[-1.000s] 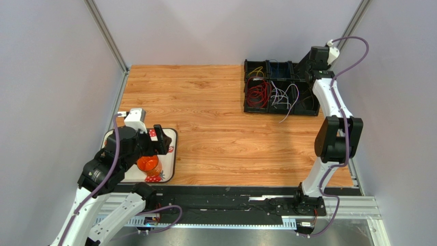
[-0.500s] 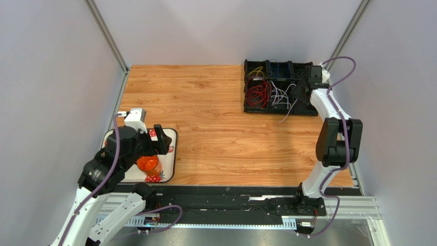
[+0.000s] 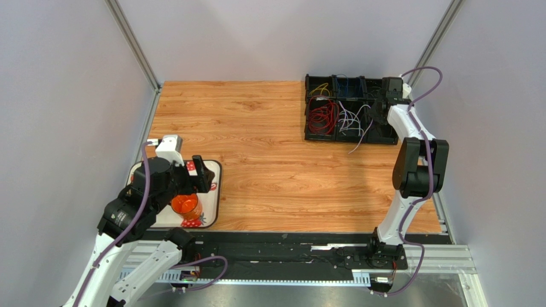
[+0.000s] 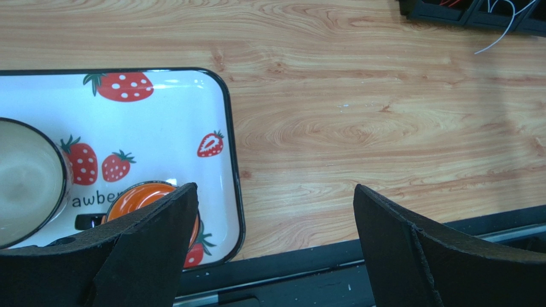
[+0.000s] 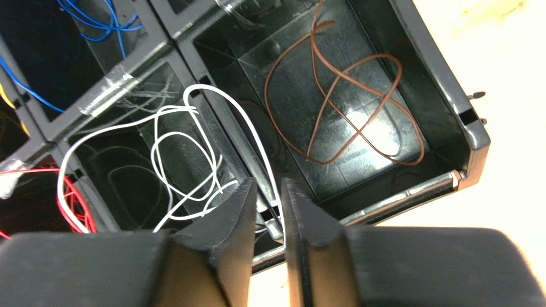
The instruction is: Untangle the cables
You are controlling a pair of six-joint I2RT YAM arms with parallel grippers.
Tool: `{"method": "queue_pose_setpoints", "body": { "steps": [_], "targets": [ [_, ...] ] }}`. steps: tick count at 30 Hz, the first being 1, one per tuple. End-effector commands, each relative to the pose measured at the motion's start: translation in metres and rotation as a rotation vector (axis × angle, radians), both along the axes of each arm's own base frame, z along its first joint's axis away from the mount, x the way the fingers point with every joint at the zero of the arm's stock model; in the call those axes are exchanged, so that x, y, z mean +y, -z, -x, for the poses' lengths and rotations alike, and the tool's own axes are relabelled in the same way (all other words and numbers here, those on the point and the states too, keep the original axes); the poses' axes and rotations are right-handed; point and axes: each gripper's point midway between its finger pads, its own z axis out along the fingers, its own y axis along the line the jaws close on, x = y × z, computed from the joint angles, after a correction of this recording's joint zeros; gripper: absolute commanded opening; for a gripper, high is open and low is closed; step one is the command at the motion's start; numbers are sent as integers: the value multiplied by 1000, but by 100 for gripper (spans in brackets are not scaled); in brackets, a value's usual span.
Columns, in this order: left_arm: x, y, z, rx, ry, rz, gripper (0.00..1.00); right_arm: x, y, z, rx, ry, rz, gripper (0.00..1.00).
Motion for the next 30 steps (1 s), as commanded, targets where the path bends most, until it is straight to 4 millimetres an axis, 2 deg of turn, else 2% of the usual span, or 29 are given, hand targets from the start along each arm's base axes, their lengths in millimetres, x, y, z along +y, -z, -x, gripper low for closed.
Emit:
{"method": "queue_pose_setpoints", "body": {
  "steps": [1, 3, 6, 16, 30],
  "targets": [
    [-2, 0, -4, -2, 1, 4, 99, -5, -19, -14, -51, -9, 20, 22],
    [-2, 0, -4, -1, 0, 3, 99, -4, -17, -15, -45, -17, 19, 17],
    [-2, -1, -4, -2, 0, 4, 99, -4, -11, -17, -30, -20, 15, 16],
    [-2, 0, -4, -1, -2, 3, 99, -8, -14, -12, -22, -22, 45, 25],
    [-2, 0, -4, -1, -3, 3, 99, -10, -31, -2, -47, -35, 60, 30]
  ]
}}
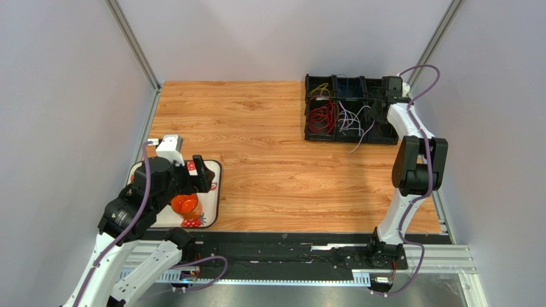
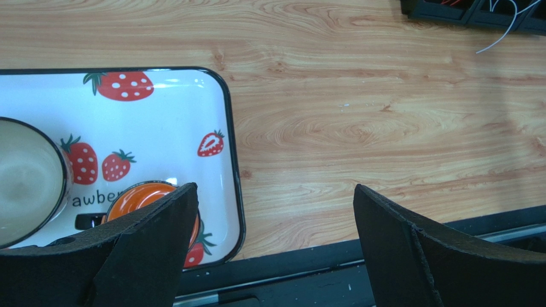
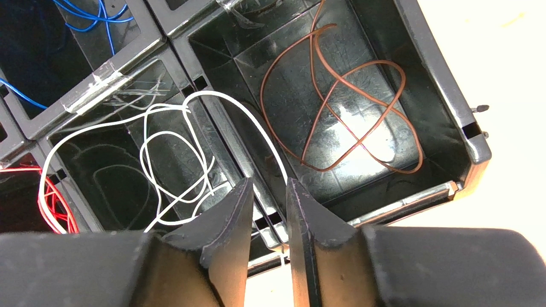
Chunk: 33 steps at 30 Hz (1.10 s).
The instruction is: Untangle the cables
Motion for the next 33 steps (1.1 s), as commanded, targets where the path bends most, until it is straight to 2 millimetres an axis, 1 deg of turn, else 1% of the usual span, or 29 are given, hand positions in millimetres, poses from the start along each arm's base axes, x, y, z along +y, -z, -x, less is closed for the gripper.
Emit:
{"method": "queue_pose_setpoints", "body": {
  "steps": [1, 5, 8, 15, 17, 25, 26, 27, 28, 32, 33],
  "targets": [
    [-1, 0, -4, -3, -2, 4, 99, -7, -35, 2, -74, 4, 25, 30],
    [-1, 0, -4, 0, -3, 2, 99, -9, -28, 8, -63, 11, 17, 30],
    [-1, 0, -4, -1, -4, 3, 99, -8, -25, 8, -67, 7, 2, 30],
    [-2, 1, -5, 6, -2, 0, 99, -3, -12, -1, -57, -14, -28, 29],
    [-2, 2, -6, 9, -2, -1, 99, -2, -12, -4, -58, -17, -29, 28],
    [-3, 3, -6, 15, -1, -2, 99, -1, -12, -15, -67, -28, -39, 19],
    [-3, 4, -7, 17, -1, -2, 99, -1, -12, -15, -66, -30, -40, 15],
    [-3, 3, -6, 16, -1, -2, 99, -1, -13, -16, -65, -31, -39, 5],
    [-3, 4, -6, 18, 2, -1, 99, -1, -14, -17, -68, -32, -39, 1],
    [-4, 3, -7, 17, 3, 1, 99, 0, -26, -20, -93, -40, -41, 0],
    [-4, 4, -7, 20, 2, -1, 99, 1, -32, -22, -101, -42, -41, 0]
  ]
}}
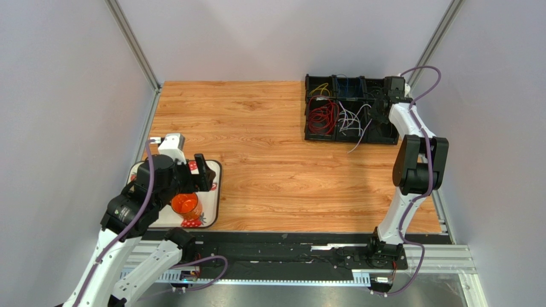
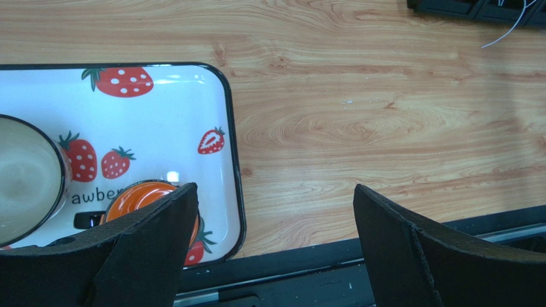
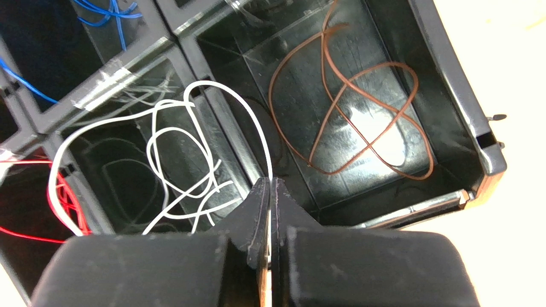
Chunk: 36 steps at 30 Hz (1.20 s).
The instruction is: Untangle the cables
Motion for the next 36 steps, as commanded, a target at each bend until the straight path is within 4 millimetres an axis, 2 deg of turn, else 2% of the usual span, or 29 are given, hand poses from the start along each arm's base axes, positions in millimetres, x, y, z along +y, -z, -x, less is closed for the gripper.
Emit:
{"method": "queue_pose_setpoints", "body": {
  "steps": [1, 7, 16, 19, 22, 25, 30, 36],
  "targets": [
    [-2, 0, -4, -5, 4, 8, 99, -1, -40, -20, -101, -11, 10, 0],
    [-3, -1, -5, -6, 7, 12, 99, 4, -74, -27, -174, -15, 15, 0],
    [-4, 0, -5, -3, 8, 11, 99, 20, -100, -55, -244, -46, -33, 0],
    [-3, 1, -6, 1, 7, 9, 99, 26, -105, -59, -254, -58, -42, 0],
    [-3, 0, -5, -2, 7, 11, 99, 30, -98, -57, -241, -66, -41, 0],
    [-4, 1, -5, 2, 8, 10, 99, 37, -77, -56, -218, -82, -60, 0],
    [-4, 1, -6, 2, 9, 12, 99, 62, -45, -65, -192, -168, -130, 0],
    [-4, 0, -6, 2, 7, 10, 99, 77, -32, -73, -176, -210, -147, 0]
  ]
}}
